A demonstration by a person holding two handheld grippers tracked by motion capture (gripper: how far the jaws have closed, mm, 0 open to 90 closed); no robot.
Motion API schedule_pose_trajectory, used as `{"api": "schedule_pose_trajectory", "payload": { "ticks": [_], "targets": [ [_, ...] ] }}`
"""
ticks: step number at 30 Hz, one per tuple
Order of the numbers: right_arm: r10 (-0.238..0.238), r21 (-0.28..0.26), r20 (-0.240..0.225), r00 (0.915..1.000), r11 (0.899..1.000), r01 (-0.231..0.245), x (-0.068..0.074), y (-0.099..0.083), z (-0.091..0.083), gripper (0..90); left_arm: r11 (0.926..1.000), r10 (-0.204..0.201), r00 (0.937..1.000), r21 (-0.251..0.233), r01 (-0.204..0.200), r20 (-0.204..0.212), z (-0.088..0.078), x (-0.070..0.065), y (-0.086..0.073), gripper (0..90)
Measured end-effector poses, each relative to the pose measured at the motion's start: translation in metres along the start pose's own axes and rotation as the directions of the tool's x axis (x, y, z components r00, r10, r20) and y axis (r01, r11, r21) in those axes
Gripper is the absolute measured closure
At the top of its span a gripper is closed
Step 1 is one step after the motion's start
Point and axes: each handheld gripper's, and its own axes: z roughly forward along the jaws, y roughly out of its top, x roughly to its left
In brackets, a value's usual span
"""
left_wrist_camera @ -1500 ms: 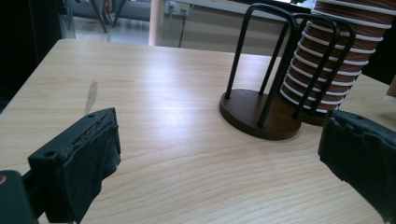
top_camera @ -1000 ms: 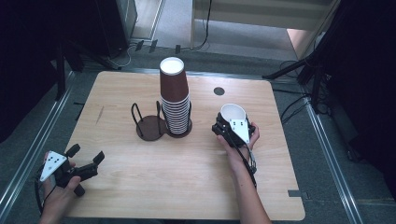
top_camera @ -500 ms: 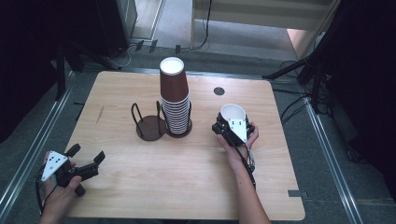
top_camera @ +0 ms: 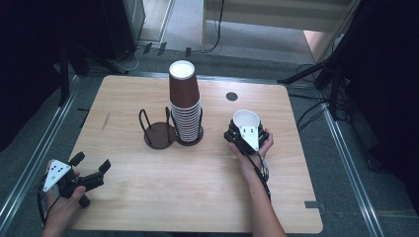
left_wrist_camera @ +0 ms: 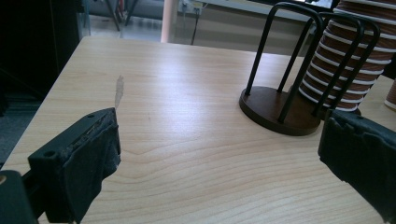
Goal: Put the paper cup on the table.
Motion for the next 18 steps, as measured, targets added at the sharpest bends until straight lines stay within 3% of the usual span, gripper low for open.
{"api": "schedule_pose_trajectory", "payload": {
  "ticks": [12,18],
  "targets": [
    [-0.005,0.024,-0.024,0.9997,1.000,0.005,0.0007,-0.0013,-0.0003,6.8,0.9999,-0.010,0.9999,0.006,0.010,0.011,0.0003,-0.0002,-0.0003,0.0],
    [0.022,0.052,-0.047,0.9987,0.998,-0.020,-0.0015,-0.0006,-0.0007,3.2,0.9999,-0.004,0.9999,0.009,0.004,0.015,0.0012,-0.0008,-0.0007,0.0]
  ]
}}
